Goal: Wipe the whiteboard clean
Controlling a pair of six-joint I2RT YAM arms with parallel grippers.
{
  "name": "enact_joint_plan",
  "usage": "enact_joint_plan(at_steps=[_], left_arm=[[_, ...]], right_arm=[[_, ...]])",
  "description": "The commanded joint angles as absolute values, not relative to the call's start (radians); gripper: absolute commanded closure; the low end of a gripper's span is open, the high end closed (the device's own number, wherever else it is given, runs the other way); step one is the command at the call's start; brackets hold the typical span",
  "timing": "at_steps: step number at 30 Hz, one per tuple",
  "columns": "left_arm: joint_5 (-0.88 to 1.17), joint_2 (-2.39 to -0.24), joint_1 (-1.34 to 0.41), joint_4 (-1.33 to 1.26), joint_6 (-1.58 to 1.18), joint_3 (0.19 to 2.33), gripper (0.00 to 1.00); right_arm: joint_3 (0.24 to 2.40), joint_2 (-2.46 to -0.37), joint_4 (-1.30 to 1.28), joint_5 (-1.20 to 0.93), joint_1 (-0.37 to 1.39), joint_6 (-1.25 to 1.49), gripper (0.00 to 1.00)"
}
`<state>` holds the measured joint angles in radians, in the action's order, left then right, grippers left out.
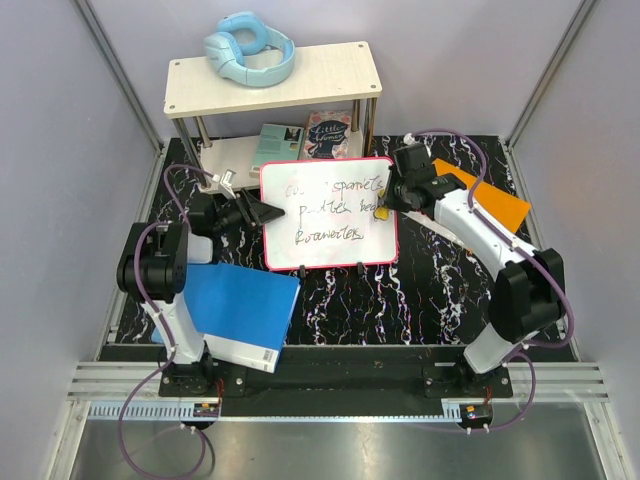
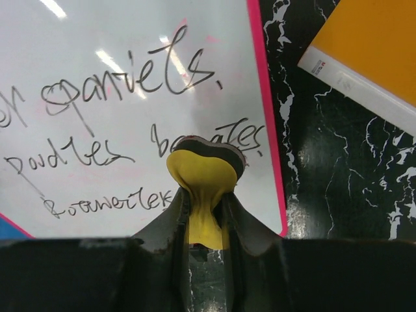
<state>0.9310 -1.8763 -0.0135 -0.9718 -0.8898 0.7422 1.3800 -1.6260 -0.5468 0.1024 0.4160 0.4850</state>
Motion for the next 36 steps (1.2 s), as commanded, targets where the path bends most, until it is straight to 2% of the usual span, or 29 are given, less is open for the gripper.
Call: enact_joint_plan(at_steps=[1,8,9,11,16,27,36], left_arm=[[0.957,-1.871,-0.028,-1.069,-0.87,0.779,0.51],[0.865,-1.838,-0.028,-0.797,-0.71,0.79,0.8],[0.845,-1.836,-0.029,-0.773,-0.684,0.793,0.9],[0.813,-1.832,-0.028,-0.712,-0.66,0.798,1.0],[0.736,-1.819,-0.028,-0.64,-0.583,0.781,1.0],[0.738,-1.836,-0.023,-0.644,-0.558,0.773,1.0],[0.739,-1.836,-0.04,-0.623,-0.531,0.782,1.0]], right_arm=[[1.431,-1.667,-0.534,0.034,0.38,0.4,1.0],[1.477,-1.755,-0.537,0.023,0.371,0.301,1.0],[1.489,-1.762,-0.537,0.032,0.37,0.287,1.0],[1.5,-1.781,-0.535,0.052,0.371,0.247,1.0],[1.506,-1.795,-0.502,0.077,0.367,0.192,1.0],[1.47,-1.859,-0.413,0.146,0.35,0.103,1.0],[1.44,-1.908,-0.359,-0.029,0.362,0.132,1.0]])
